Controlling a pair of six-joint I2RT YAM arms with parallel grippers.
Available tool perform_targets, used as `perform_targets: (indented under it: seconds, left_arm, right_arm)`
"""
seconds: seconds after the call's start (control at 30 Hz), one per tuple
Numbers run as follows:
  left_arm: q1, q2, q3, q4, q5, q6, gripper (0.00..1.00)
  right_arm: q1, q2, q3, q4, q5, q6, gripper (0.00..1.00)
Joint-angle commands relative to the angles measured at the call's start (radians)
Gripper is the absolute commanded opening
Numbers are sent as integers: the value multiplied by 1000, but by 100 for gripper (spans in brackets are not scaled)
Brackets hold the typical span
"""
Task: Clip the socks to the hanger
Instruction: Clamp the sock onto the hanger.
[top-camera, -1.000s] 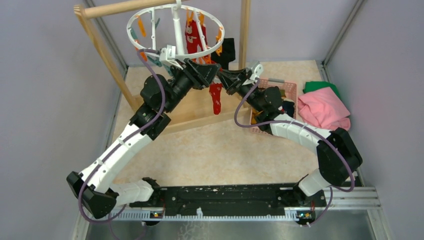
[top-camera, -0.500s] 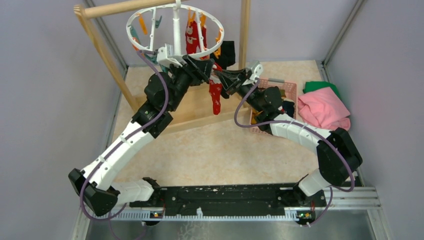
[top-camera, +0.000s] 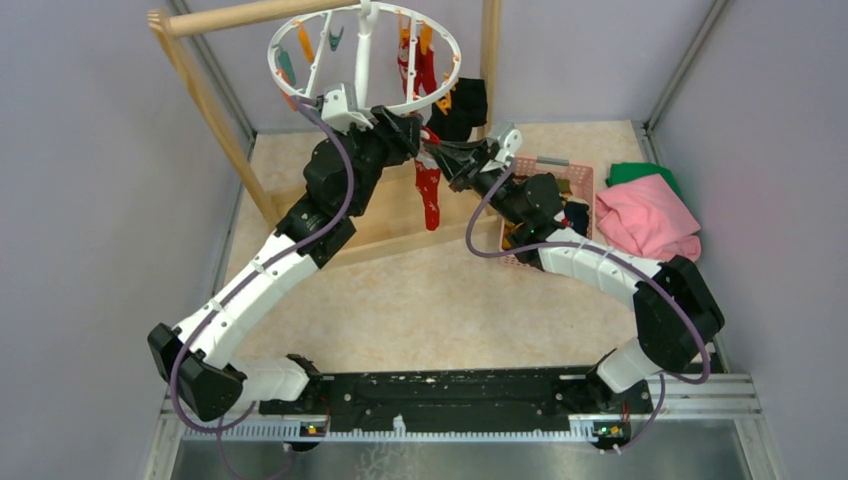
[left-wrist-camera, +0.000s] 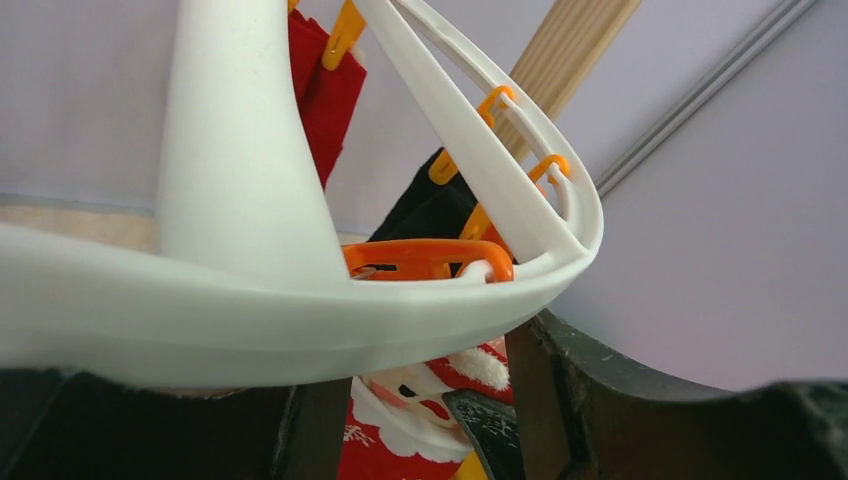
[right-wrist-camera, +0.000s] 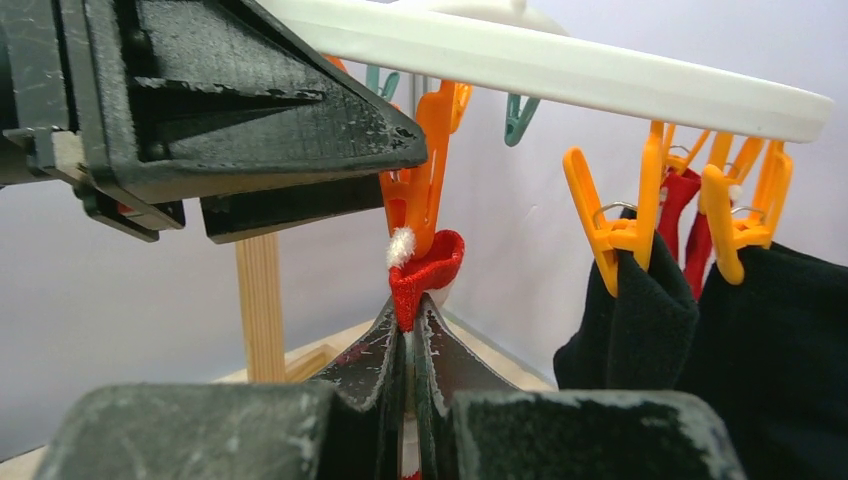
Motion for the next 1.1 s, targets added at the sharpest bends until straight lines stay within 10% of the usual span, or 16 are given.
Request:
perform_targets:
  seconds: [0.0, 1.07]
  left_arm:
    - [-4, 13, 50, 42, -51, 44, 61]
    - [-4, -151, -124, 191, 29, 72, 76]
  right_arm:
    - [19, -11, 66, 6, 10, -25, 0]
    - [29, -25, 67, -29, 92, -80, 0]
